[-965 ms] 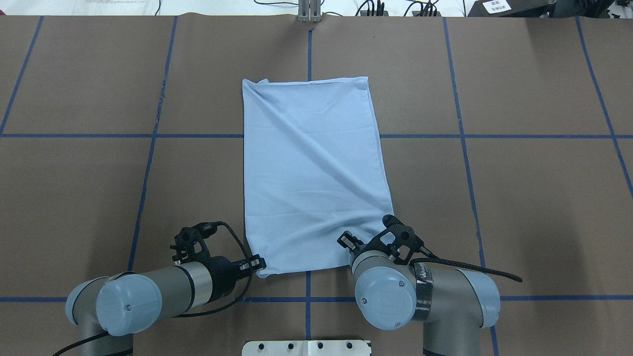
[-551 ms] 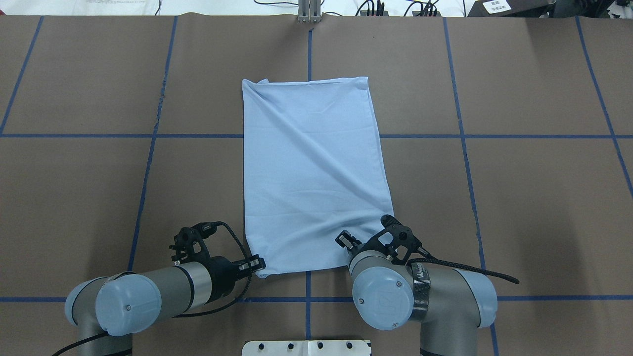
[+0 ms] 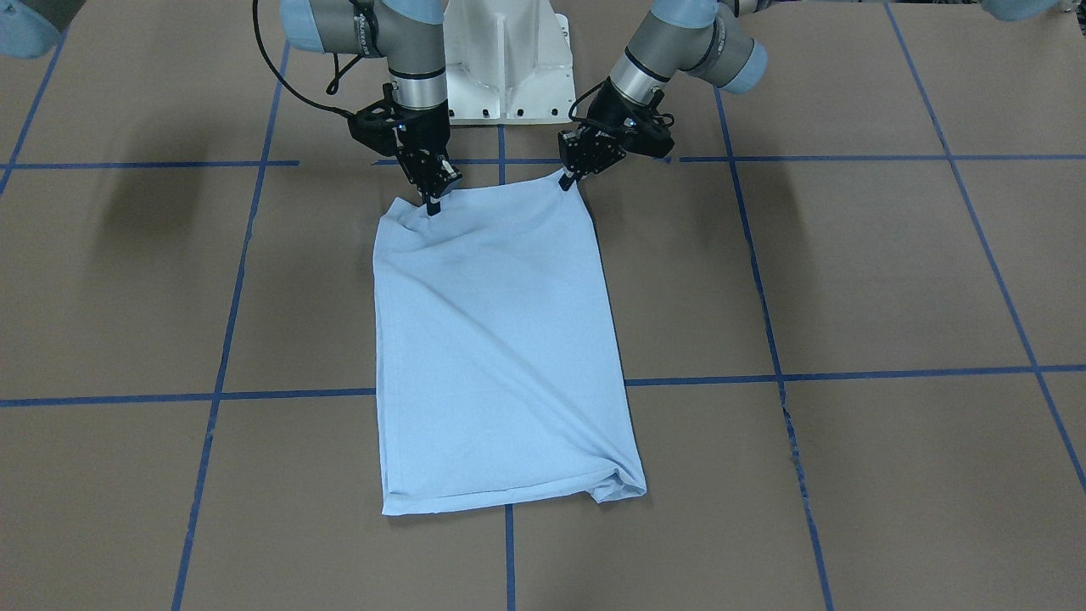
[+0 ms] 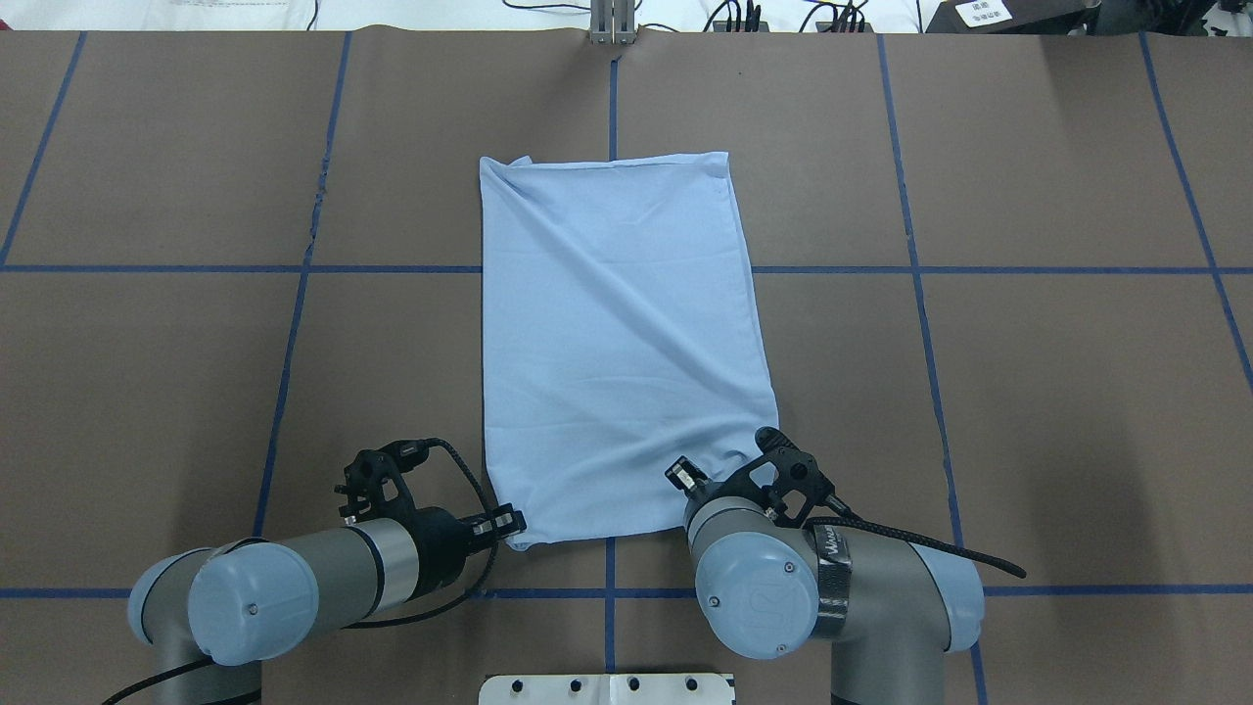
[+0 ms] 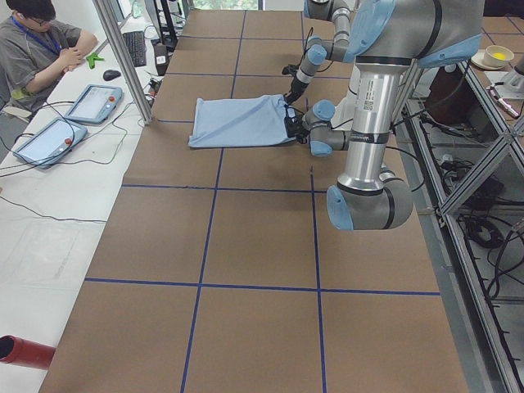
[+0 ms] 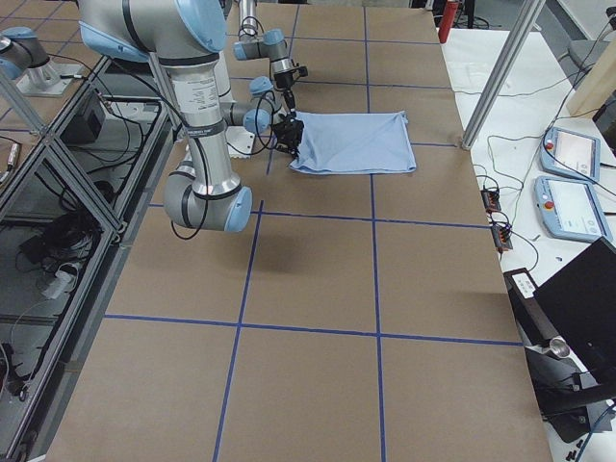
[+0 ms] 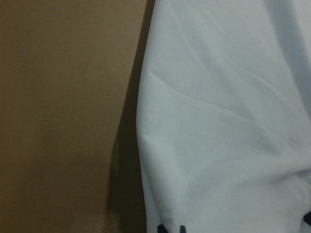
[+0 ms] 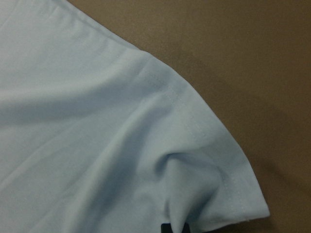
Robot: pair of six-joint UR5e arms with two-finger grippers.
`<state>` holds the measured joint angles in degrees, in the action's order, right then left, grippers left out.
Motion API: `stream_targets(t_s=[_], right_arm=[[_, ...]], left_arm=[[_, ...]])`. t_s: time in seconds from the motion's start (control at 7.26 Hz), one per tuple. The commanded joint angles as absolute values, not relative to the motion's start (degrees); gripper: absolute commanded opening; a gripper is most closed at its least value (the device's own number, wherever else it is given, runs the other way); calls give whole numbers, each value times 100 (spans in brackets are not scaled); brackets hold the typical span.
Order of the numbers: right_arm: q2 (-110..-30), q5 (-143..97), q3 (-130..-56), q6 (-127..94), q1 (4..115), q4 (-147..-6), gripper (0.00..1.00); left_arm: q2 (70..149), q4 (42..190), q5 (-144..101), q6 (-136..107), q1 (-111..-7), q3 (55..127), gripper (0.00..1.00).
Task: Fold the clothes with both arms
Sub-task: 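Lift both near corners and fold them away from the robot over the shirt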
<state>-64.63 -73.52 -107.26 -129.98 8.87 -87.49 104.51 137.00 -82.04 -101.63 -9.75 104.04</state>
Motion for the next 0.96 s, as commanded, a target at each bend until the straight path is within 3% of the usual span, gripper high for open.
stream_targets(t_s=[0.0, 0.28, 0.55, 0.83], right_arm=[[-6477, -7321, -11333, -12982, 958, -8893, 0], [-6495, -7347, -12771, -12999, 845, -10101, 0], [-6478, -7356, -13760, -13008, 625, -11037, 0], [-6451, -7330, -13519, -12990, 563, -11039, 0]], left_arm=[[10337, 13650, -8244, -10064, -1045, 10825, 0], [9872, 12173, -8778, -10063, -1046, 12690, 0], [10010, 10598, -9042, -10063, -1002, 13899, 0], [10326, 10153, -9114, -10003, -1028, 13809, 0]])
